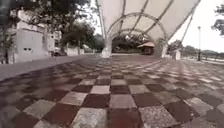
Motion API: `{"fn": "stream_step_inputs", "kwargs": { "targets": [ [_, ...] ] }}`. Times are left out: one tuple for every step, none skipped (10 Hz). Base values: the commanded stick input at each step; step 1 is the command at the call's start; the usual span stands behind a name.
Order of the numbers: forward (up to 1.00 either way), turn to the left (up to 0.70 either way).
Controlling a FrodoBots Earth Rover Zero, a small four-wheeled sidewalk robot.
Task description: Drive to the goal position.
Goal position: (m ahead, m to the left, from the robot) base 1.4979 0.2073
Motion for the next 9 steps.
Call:
{"fn": "stream_step_inputs", "kwargs": {
  "targets": [
    [0.85, 0.12],
    [0.85, 0.12],
    [0.85, 0.12],
    [0.85, -0.03],
    [0.85, -0.2],
    [0.85, -0.22],
    [0.85, -0.22],
    [0.85, -0.22],
    [0.85, -0.22]
  ]
}}
